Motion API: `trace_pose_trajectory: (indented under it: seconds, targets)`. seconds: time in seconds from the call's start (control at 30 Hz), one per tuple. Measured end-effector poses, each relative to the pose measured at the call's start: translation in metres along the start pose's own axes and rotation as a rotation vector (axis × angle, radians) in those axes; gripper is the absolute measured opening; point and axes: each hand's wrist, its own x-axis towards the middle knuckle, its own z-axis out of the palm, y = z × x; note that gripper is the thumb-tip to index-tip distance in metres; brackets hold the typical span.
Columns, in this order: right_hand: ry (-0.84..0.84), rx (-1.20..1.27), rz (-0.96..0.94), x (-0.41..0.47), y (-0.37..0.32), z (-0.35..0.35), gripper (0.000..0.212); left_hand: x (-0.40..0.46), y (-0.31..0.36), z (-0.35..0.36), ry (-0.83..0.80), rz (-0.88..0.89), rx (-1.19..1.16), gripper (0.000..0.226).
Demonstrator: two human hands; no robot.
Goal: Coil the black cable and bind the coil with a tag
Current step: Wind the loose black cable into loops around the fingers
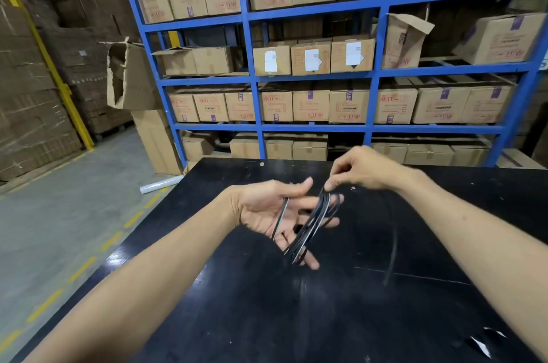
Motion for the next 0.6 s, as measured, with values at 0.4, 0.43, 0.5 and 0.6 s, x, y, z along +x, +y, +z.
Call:
trace_pose_trajectory:
  seconds: [0.4, 0.43, 0.5, 0.6]
  targets:
    - [0.167, 0.15, -0.061, -0.019, -0.032, 0.024, 0.024, -0.022, -0.016, -0.06, 0.703, 0.397, -0.312, 0.062]
    - [0.165, 0.222, -0.059, -0.021, -0.031, 0.039, 0.023, -0.024, -0.013, -0.061, 0.711, 0.445, -0.353, 0.06]
    - [0.144, 0.371, -0.066, -0.027, -0.027, 0.071, 0.022, -0.027, -0.007, -0.064, 0.696, 0.551, -0.407, 0.056]
    - [0.056, 0.507, -0.065, -0.039, -0.026, 0.106, 0.023, -0.023, 0.0, -0.058, 0.639, 0.656, -0.426, 0.053]
